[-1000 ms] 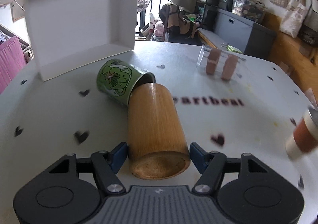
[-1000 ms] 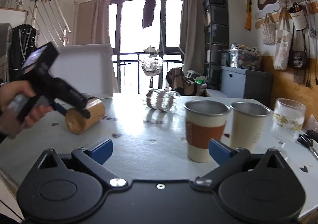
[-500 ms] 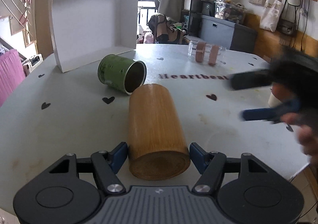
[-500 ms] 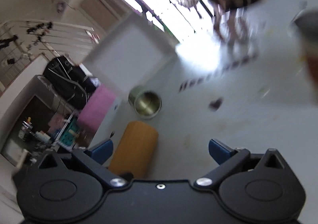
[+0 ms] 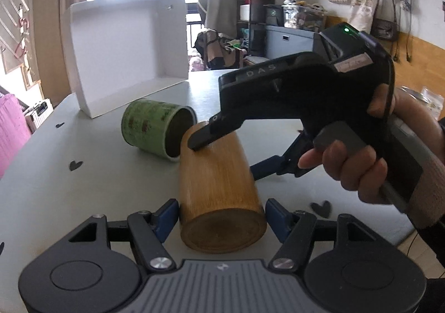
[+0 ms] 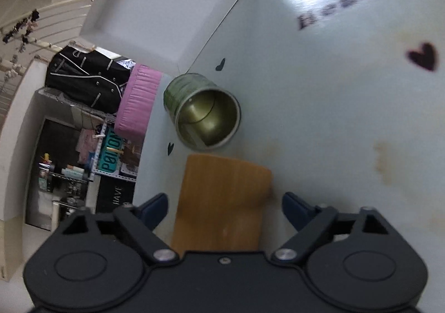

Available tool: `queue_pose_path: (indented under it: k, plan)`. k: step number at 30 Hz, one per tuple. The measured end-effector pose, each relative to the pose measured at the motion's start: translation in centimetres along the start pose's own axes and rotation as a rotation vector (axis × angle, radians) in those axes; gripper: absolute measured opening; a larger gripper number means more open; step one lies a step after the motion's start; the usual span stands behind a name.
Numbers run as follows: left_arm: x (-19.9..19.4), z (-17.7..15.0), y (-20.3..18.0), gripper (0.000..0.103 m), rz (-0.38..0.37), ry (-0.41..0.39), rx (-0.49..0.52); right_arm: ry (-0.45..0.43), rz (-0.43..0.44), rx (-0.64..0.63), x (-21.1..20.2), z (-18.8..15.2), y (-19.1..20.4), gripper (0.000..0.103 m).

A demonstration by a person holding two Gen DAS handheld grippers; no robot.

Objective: Flip cup upright
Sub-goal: 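Lift the bamboo cup with the right gripper and rotate it upright, then lower the upright bamboo cup beside the metal cups and open the right gripper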

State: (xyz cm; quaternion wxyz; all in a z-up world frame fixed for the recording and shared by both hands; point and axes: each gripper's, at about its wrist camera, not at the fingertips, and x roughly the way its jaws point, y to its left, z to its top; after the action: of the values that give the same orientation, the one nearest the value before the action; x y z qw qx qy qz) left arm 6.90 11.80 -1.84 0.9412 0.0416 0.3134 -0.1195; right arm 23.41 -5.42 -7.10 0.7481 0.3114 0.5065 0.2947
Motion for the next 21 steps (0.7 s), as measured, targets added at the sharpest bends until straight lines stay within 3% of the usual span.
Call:
queue_pose_path:
  k: [2, 11, 16, 21]
  plan:
    - [0.0, 0.0, 0.6, 0.069, -0.005, 0.001, -0.008, 0.001, 0.020, 0.016, 0.9, 0.1, 0.5, 0.074]
    - [-0.3, -0.6, 1.7, 0.069, -0.021, -0.022, 0.036, 0.030, 0.040, 0.095, 1.6, 0.8, -0.6, 0.073]
    - [-0.2, -0.8, 1.8, 0.069, -0.012, -0.054, 0.055, -0.069, 0.035, -0.075, 0.8, 0.1, 1.7, 0.073]
    - [0.5, -1.0, 2.4, 0.070, -0.042, -0.055, -0.007, -0.264, -0.064, -0.441, -1.8, -2.4, 6.1, 0.072]
